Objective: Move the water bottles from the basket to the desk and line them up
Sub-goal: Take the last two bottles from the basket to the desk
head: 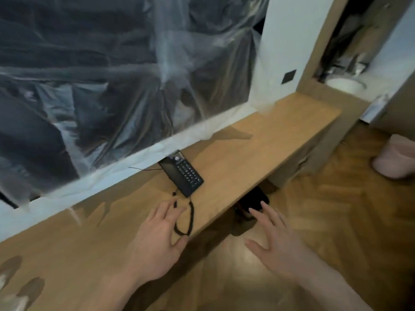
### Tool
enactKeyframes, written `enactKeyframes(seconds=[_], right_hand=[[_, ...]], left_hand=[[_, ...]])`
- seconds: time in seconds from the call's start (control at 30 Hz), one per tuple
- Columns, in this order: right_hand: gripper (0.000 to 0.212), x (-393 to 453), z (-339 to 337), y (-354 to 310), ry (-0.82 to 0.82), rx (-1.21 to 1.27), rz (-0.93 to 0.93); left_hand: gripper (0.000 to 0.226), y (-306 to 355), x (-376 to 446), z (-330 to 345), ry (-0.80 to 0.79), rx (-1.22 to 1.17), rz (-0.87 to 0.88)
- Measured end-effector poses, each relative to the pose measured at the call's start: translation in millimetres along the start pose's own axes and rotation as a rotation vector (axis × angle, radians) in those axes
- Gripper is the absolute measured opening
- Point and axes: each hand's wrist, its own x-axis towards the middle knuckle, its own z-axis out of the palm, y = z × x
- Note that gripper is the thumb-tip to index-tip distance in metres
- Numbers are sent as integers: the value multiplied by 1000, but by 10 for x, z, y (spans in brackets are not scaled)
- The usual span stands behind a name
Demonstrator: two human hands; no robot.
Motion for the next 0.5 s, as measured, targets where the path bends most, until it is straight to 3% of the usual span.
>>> enactKeyframes(seconds=[0.27, 0.5], right_hand=[[80, -307, -619, 1307, 86, 134, 253], [83, 93, -1159, 2056, 149, 123, 408]], left_hand=[[75, 1207, 1210, 450, -233, 63, 257], [78, 2166, 2442, 717, -343, 43, 344]])
